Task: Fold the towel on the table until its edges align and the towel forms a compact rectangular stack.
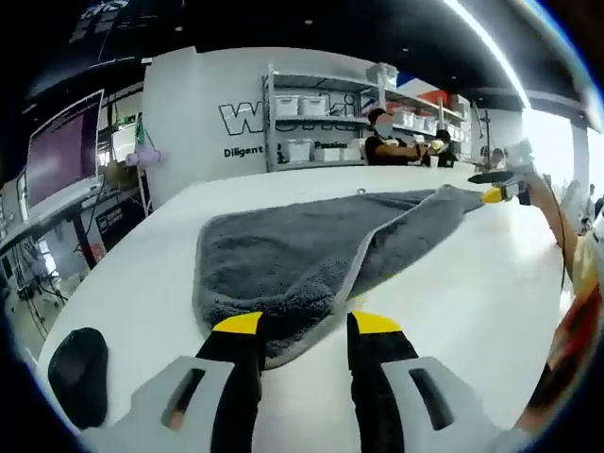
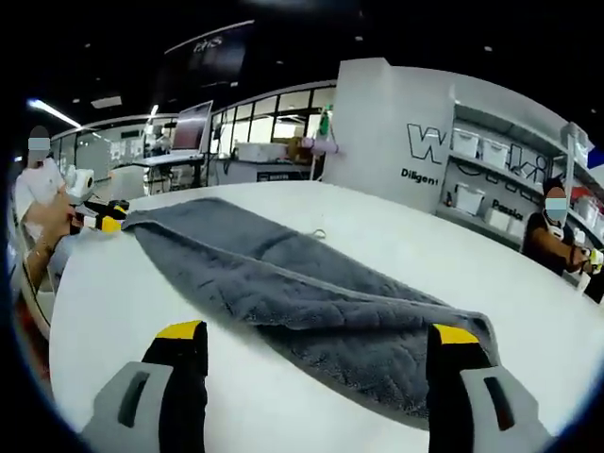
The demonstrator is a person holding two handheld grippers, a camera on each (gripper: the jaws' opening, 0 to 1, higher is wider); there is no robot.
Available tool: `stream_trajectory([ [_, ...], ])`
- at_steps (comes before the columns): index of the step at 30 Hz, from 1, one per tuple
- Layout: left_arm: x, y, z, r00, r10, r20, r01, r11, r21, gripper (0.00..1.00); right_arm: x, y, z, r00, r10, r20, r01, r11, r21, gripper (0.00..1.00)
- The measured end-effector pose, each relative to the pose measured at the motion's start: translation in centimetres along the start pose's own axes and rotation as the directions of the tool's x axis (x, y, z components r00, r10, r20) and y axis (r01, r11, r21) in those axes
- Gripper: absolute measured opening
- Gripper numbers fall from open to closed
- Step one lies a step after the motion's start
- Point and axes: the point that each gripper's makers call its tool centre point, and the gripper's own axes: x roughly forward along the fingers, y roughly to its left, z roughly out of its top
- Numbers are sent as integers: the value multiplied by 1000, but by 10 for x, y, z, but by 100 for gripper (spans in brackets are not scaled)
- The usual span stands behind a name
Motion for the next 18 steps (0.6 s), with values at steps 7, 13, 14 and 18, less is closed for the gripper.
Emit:
stream_trajectory([
  [7, -5, 2, -3, 997, 70, -22, -70, 997, 19, 33, -1, 0, 0, 1000, -2, -3, 2, 1000, -7, 98],
  [13, -9, -4, 1, 998, 62, -23, -61, 998, 16, 33, -1, -1, -5, 1000, 0, -23, 0, 1000, -7, 98],
  [14, -9, -5, 1, 998, 61, -25, -61, 998, 16, 33, -1, -1, -5, 1000, 0, -24, 0, 1000, -8, 98],
  [18, -5, -3, -5, 996, 73, -51, -72, 997, 23, 33, -2, 0, -4, 1000, 4, -23, -4, 1000, -10, 98],
])
